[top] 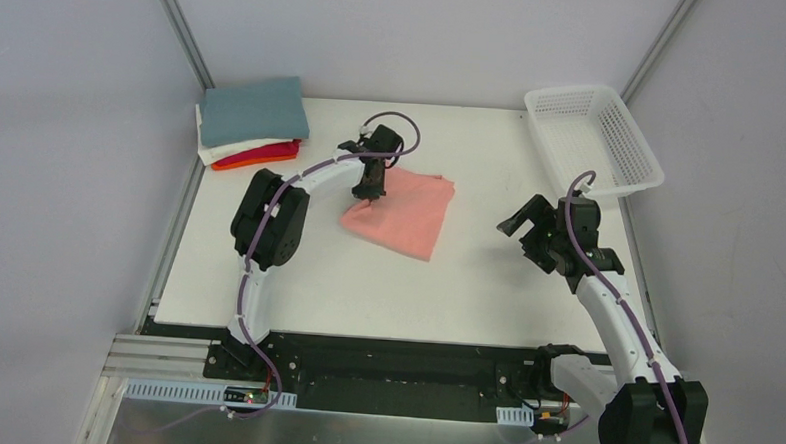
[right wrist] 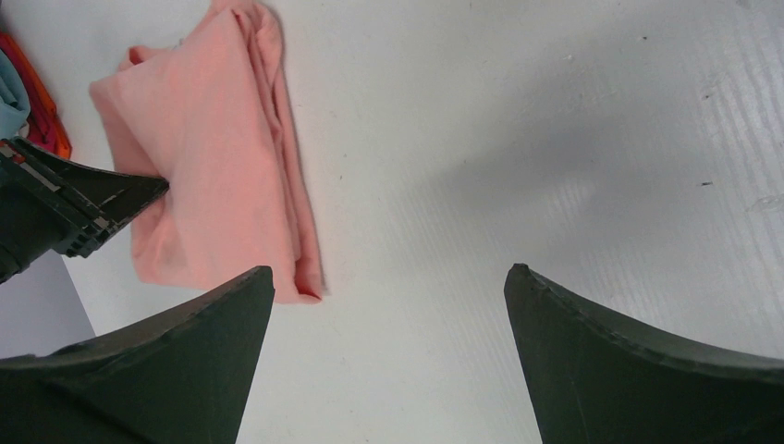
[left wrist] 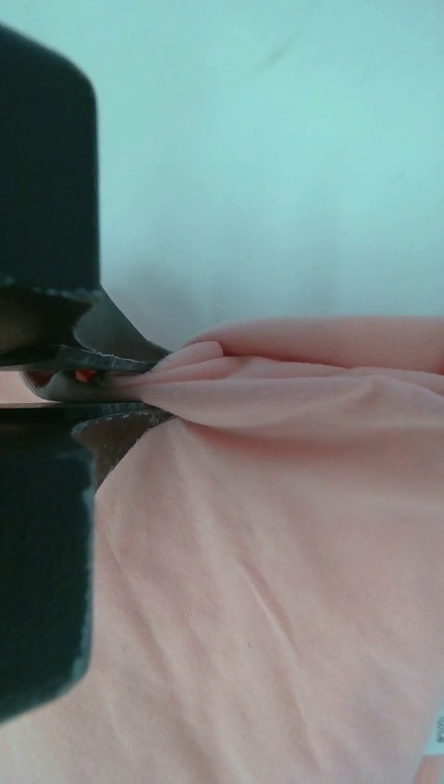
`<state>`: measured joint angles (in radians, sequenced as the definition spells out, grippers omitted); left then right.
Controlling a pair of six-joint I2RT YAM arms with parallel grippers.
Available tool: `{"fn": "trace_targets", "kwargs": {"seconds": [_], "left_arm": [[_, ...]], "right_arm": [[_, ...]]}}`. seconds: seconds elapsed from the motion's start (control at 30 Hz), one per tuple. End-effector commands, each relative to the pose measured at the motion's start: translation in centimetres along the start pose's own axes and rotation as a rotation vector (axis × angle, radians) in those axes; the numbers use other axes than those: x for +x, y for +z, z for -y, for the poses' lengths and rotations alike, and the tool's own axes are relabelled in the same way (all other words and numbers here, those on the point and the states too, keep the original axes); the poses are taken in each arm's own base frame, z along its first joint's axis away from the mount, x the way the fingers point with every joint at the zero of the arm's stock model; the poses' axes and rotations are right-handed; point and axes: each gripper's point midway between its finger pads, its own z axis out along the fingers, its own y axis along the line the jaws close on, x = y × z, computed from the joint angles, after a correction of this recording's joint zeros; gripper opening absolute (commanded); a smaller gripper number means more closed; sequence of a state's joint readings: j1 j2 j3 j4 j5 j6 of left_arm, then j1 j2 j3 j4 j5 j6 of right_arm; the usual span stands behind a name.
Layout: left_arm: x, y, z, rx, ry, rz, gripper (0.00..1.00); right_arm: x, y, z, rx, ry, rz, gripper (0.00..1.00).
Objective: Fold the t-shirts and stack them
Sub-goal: Put the neatly folded tshirt into the corner of the board with the left arm
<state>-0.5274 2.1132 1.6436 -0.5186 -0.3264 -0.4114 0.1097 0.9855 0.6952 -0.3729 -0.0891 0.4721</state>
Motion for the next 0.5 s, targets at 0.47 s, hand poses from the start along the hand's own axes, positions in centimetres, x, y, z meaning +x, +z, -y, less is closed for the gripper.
{"fn": "trace_targets", "kwargs": {"seconds": [0.47], "left_arm": [[-21.2, -1.1, -13.2, -0.388, 0.257, 0.362, 0.0]], "right_arm": [[-0.1, 1.8, 0.7, 0.047, -0.026, -0.038, 0.99]]}}
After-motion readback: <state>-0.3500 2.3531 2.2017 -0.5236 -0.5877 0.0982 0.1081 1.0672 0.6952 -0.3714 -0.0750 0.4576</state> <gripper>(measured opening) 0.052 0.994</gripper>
